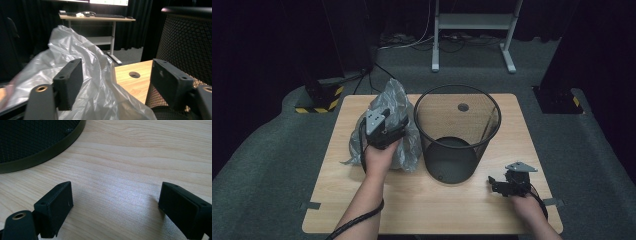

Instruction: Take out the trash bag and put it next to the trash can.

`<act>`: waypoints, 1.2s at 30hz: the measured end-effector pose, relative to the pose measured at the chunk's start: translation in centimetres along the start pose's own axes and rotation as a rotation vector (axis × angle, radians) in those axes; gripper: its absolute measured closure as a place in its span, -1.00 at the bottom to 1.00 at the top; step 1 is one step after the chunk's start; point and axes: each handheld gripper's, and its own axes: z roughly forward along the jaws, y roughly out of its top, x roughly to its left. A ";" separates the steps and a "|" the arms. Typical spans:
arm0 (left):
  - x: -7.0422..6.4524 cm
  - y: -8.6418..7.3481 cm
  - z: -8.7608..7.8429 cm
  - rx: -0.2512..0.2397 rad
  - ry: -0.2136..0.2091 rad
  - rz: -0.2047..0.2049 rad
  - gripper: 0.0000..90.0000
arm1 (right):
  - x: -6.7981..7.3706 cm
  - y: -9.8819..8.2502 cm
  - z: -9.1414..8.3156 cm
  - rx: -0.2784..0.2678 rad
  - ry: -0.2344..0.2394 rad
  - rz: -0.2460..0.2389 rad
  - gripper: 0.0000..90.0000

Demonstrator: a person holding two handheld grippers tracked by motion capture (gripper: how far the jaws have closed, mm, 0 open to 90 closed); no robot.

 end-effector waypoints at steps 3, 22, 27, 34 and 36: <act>0.0 0.1 -1.2 0.025 0.021 0.017 -0.55 | 0.0 0.0 0.0 0.000 0.000 0.000 -0.74; 0.0 -8.7 -9.3 0.356 0.007 0.070 -0.67 | 0.0 0.1 0.1 0.003 0.005 -0.007 -0.76; -0.4 -12.0 -8.4 0.515 -0.053 0.036 -0.68 | 0.0 0.1 0.1 0.003 0.006 -0.007 -0.76; -0.3 -14.4 -7.1 0.644 -0.031 0.056 -0.69 | 0.0 0.1 0.1 0.002 0.007 -0.008 -0.75; -0.5 -14.6 -6.9 0.646 -0.037 0.065 -0.69 | 0.1 0.1 0.1 0.003 0.009 -0.006 -0.76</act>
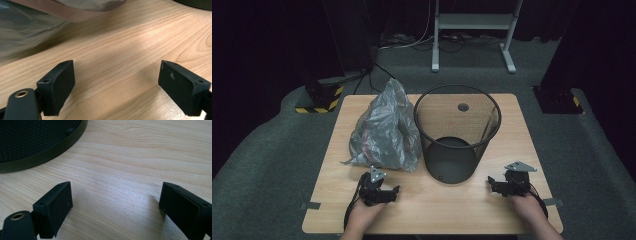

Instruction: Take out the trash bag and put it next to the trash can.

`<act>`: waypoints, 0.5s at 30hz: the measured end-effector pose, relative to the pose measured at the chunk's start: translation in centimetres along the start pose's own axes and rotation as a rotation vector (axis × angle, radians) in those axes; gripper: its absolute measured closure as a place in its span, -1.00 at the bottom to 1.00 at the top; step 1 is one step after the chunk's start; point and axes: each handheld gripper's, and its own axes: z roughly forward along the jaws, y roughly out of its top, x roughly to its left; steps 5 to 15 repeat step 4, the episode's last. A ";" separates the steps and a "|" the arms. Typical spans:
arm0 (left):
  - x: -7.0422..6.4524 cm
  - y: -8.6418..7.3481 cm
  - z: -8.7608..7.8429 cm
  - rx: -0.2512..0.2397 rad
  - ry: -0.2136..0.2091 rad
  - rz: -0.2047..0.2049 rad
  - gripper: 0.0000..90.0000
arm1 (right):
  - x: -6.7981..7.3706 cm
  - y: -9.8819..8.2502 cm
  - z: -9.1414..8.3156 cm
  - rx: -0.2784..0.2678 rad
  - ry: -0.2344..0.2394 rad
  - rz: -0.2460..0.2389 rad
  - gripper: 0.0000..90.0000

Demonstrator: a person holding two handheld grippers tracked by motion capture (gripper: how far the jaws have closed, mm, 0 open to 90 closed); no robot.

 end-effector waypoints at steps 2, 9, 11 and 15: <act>-0.1 0.0 0.1 0.003 -0.008 0.003 -0.69 | 0.0 0.0 0.0 0.000 0.001 -0.001 -0.76; -0.2 0.0 0.1 0.003 -0.010 0.007 -0.69 | 0.0 0.0 0.0 0.001 0.002 -0.002 -0.76; -0.2 0.0 0.1 0.003 -0.010 0.007 -0.69 | 0.0 0.0 0.0 0.001 0.002 -0.002 -0.76; -0.2 0.0 0.1 0.003 -0.010 0.007 -0.69 | 0.0 0.0 0.0 0.001 0.002 -0.002 -0.76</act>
